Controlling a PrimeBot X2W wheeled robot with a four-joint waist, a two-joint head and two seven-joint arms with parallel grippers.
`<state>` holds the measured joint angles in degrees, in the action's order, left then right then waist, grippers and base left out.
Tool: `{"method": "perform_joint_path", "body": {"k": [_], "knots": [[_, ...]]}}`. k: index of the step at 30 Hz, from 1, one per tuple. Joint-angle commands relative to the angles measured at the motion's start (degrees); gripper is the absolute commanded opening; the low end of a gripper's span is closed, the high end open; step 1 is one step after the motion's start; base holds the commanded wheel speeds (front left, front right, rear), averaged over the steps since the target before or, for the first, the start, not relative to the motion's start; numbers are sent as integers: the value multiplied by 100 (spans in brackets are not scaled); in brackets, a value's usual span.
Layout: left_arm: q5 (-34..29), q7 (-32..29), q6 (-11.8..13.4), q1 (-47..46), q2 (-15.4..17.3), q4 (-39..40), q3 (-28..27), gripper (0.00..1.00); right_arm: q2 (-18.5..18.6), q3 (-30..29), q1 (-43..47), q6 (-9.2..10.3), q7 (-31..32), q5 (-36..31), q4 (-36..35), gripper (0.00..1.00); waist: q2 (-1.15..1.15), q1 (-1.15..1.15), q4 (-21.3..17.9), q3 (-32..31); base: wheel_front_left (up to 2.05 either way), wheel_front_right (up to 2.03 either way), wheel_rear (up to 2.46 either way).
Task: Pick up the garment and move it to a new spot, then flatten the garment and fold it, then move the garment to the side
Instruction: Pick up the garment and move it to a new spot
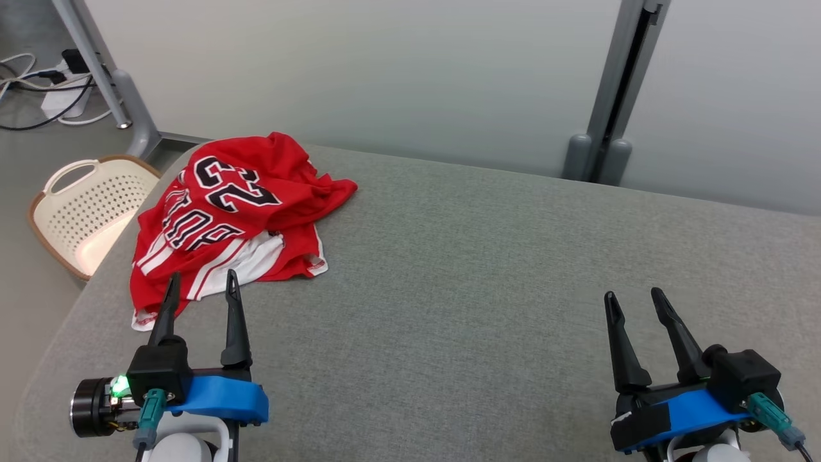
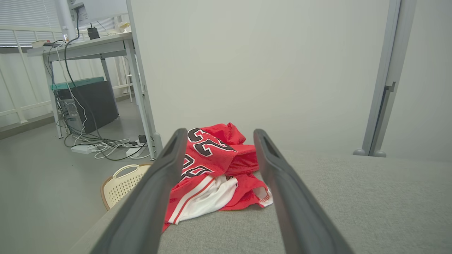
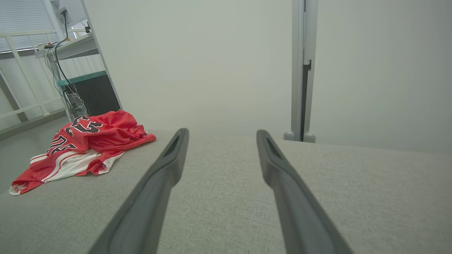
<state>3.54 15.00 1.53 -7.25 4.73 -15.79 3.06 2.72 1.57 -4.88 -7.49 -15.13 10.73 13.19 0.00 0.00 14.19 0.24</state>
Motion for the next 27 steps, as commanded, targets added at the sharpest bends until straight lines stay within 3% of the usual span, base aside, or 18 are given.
{"method": "perform_joint_path", "body": {"k": [1, 19, 27], "knots": [[20, 28, 12, -20, 14, 0, 9, 100, 31, -1, 34, -1, -3, 38, 3, 100, 0, 0, 110, 43, 0, 0, 0], [64, 28, 32, 12, 7, 26, -52, 100, 31, 48, -37, -1, -4, -10, 37, 100, 0, 0, 1279, 156, 0, 0, 0], [86, 28, 34, 48, 32, 43, -144, 100, 31, 97, -96, -1, -4, -31, 86, 100, 0, 0, 1503, 188, 0, 0, 0]]}}
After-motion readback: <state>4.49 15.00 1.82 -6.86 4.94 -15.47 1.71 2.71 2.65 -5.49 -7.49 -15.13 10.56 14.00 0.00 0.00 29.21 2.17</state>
